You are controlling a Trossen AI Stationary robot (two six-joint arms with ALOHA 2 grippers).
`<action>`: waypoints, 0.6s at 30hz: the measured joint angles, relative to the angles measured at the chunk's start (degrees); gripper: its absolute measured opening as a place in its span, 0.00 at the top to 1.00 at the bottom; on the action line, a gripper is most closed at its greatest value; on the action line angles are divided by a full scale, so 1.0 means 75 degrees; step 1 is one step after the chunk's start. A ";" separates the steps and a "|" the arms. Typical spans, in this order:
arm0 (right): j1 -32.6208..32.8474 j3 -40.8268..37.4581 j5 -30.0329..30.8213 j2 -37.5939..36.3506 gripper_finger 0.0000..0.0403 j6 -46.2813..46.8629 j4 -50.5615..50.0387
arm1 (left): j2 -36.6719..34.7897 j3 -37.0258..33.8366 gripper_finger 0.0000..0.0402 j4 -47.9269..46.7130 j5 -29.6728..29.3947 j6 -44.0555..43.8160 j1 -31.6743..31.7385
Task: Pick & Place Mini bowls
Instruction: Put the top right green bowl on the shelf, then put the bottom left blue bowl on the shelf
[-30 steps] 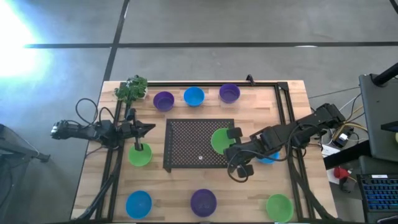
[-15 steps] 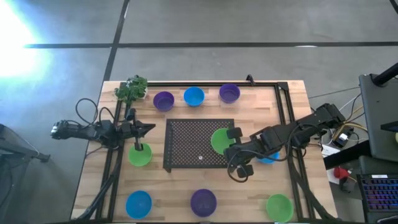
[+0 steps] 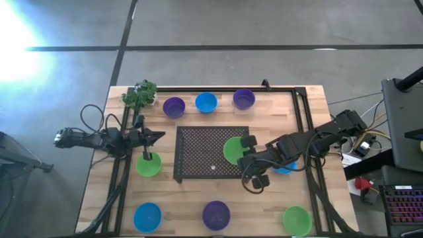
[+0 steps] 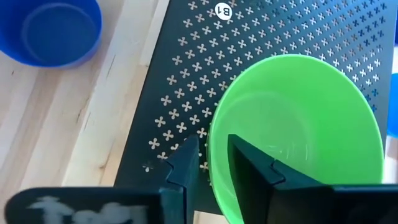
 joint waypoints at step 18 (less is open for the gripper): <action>0.0009 0.0829 -0.0017 -0.0023 0.83 -0.0682 -0.0099 | 0.0001 0.0000 1.00 -0.0002 0.0001 -0.0033 0.0000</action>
